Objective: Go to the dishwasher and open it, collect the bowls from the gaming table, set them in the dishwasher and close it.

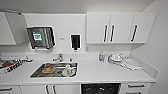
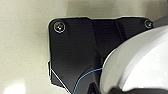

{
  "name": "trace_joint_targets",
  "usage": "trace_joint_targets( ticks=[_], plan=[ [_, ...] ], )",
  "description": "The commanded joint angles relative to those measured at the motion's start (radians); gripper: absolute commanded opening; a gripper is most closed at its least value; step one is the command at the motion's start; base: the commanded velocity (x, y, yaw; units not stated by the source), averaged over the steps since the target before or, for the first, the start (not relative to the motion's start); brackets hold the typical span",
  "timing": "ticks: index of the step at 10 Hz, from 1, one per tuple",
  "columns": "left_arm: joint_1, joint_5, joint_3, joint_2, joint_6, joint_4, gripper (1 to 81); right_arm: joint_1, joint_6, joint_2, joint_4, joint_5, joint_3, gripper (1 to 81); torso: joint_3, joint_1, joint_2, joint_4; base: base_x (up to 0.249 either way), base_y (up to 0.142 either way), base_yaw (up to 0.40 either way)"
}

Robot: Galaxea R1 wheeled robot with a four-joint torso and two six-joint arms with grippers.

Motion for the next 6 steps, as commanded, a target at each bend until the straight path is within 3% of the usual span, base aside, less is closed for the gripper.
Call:
trace_joint_targets(
  ticks=[1, 6],
  plan=[
    [-0.083, 0.032, 0.092, -0.059, 0.001, -0.003, 1.0, 0.067, 0.004, -0.082, 0.0, -0.044, 0.118, 1.0, -0.029, 0.0, 0.0, 0.0, 0.0, 0.0, 0.0],
    [-0.153, 0.037, 0.448, -0.295, -0.005, -0.001, 1.0, 0.088, 0.004, -0.128, 0.0, -0.046, 0.166, 1.0, -0.202, 0.0, 0.0, 0.0, 0.0, 0.0, 0.0]
  ],
)
